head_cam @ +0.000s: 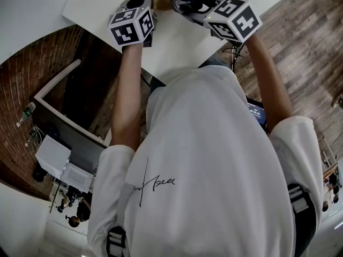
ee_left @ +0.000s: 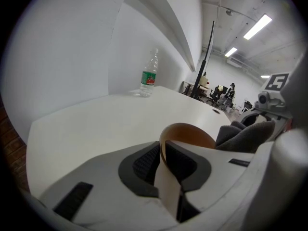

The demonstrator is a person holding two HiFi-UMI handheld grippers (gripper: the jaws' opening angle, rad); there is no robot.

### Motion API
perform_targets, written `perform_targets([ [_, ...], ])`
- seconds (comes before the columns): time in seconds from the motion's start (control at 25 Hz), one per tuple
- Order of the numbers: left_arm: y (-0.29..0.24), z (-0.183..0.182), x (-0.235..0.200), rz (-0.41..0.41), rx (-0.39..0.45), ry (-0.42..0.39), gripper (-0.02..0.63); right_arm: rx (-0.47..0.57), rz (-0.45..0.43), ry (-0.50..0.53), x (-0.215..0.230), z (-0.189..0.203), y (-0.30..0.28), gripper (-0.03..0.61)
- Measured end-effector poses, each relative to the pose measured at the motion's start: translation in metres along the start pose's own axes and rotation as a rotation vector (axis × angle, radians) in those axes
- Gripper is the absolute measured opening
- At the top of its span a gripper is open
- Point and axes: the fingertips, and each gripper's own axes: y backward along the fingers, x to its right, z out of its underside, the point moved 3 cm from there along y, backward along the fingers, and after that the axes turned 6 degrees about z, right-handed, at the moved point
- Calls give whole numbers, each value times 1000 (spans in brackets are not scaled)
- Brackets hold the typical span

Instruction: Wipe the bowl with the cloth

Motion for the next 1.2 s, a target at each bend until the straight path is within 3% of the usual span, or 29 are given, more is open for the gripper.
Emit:
perform_targets([
  [0.48, 20, 6, 1, -15, 30, 51, 63, -11, 5, 35, -7, -1, 0, 181],
  [0.8, 34, 11, -1, -48, 66, 93, 127, 10, 11, 55, -14, -3, 9, 181],
  [1.2, 54, 11, 13, -40, 105, 89, 127, 68, 32, 80, -23, -12, 19, 181],
])
